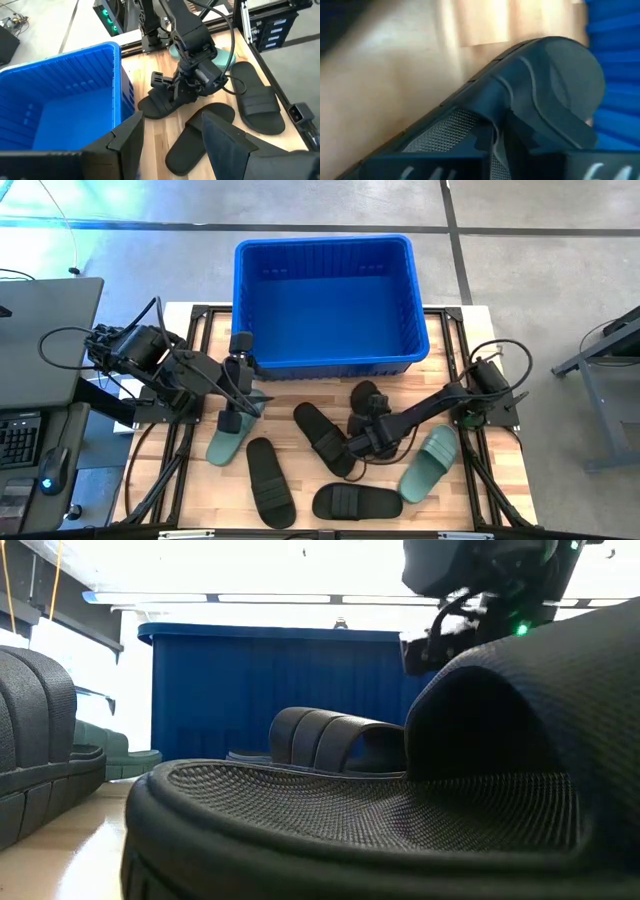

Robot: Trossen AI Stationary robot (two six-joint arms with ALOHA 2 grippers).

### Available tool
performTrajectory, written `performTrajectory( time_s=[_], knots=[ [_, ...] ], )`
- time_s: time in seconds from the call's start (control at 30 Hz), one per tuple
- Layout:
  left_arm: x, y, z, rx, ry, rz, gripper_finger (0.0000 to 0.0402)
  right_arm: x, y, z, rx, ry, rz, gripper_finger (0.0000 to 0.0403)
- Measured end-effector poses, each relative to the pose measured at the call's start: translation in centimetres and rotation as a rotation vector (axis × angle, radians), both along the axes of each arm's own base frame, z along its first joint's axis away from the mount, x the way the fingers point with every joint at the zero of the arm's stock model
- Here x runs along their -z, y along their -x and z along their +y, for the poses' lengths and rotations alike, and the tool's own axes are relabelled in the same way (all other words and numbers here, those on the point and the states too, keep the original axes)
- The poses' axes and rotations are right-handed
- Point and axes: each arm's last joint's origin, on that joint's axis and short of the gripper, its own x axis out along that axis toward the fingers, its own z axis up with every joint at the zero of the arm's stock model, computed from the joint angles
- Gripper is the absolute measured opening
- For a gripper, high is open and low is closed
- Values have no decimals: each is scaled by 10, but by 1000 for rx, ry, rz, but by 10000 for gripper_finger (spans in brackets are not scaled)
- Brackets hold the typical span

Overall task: Pick and place slides into bin
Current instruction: Put the black slide into the blue bin

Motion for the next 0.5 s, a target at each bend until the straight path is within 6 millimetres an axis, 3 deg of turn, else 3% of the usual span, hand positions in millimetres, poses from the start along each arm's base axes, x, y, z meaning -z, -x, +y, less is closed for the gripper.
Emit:
performTrajectory(
  time_s=[0.23, 0.37, 0.5],
  knots=[
    [-2, -1, 1, -30, -17, -33, 184, -26, 3, 16, 1, -240, -101, 8],
    [-2, -1, 0, -35, 2, -35, 184, -56, 3, 19, -25, -357, -244, 3],
    [-1, -1, -2, -33, 157, -27, 184, -94, -2, 17, 4, -475, -507, 2]
  ],
)
